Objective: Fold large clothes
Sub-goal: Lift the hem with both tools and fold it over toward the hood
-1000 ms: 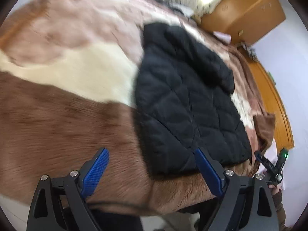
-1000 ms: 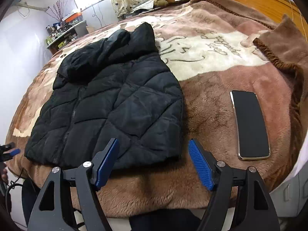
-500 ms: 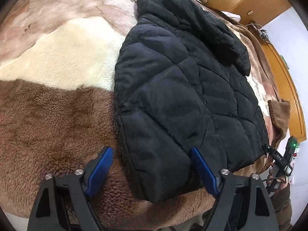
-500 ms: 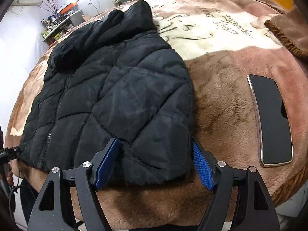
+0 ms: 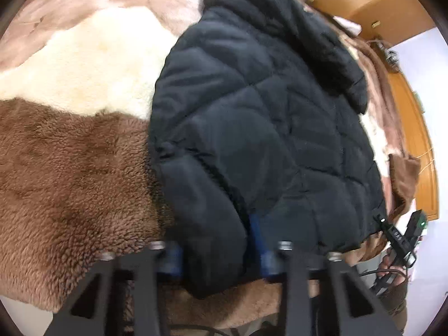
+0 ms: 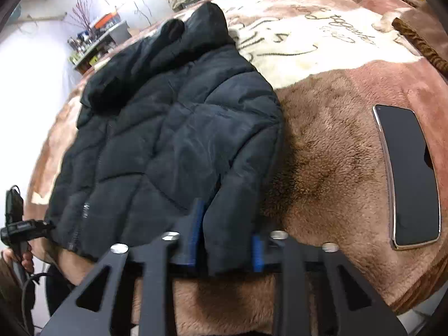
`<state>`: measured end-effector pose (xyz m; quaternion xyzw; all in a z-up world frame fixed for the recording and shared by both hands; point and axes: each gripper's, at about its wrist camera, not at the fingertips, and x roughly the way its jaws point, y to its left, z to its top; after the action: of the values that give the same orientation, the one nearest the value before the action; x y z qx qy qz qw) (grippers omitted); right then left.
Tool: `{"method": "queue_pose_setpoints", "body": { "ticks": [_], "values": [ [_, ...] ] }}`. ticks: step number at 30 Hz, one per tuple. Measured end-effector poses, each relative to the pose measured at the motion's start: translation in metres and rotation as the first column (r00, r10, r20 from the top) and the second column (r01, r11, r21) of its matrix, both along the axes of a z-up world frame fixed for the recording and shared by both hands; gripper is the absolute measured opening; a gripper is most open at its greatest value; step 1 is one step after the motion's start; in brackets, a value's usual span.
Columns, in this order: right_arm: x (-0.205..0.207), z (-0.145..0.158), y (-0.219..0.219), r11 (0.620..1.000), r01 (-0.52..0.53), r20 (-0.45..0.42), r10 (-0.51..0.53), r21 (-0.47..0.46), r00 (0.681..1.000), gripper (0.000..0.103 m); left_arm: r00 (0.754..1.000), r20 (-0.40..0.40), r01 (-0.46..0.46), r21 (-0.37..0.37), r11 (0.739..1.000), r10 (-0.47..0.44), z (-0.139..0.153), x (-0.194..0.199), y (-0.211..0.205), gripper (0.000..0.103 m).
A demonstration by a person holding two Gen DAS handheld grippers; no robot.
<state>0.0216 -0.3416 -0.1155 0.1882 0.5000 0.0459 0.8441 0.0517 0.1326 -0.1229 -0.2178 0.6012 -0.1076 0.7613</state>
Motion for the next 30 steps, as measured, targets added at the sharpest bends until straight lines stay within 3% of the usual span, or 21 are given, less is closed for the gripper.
{"method": "queue_pose_setpoints", "body": {
  "ticks": [2,9,12,19,30],
  "values": [
    [-0.007,0.015,0.001,1.000,-0.010,0.041,0.009,0.016,0.999,0.017,0.999,0.041,-0.002,-0.029,1.000,0.003,0.016,-0.007,0.002,0.021],
    [-0.043,0.078,0.020,0.994,-0.091,0.130,0.097,-0.052,0.987,0.016,0.988,0.153,0.041,-0.109,0.993,-0.024,0.079,-0.040,0.008,0.018],
    [-0.059,0.096,0.016,0.995,-0.096,0.145,0.100,-0.030,0.984,0.016,0.984,0.173,0.057,-0.128,0.990,-0.034,0.099,-0.056,0.010,0.018],
    [-0.091,0.131,0.007,0.994,-0.092,0.182,0.080,0.059,0.980,0.016,0.973,0.232,0.050,-0.249,0.967,0.009,0.134,-0.081,0.033,0.018],
    [-0.036,0.151,-0.009,0.992,-0.044,0.197,0.020,0.117,0.980,0.016,0.965,0.238,-0.032,-0.320,0.947,0.113,0.157,-0.019,0.031,0.019]
  ]
}}
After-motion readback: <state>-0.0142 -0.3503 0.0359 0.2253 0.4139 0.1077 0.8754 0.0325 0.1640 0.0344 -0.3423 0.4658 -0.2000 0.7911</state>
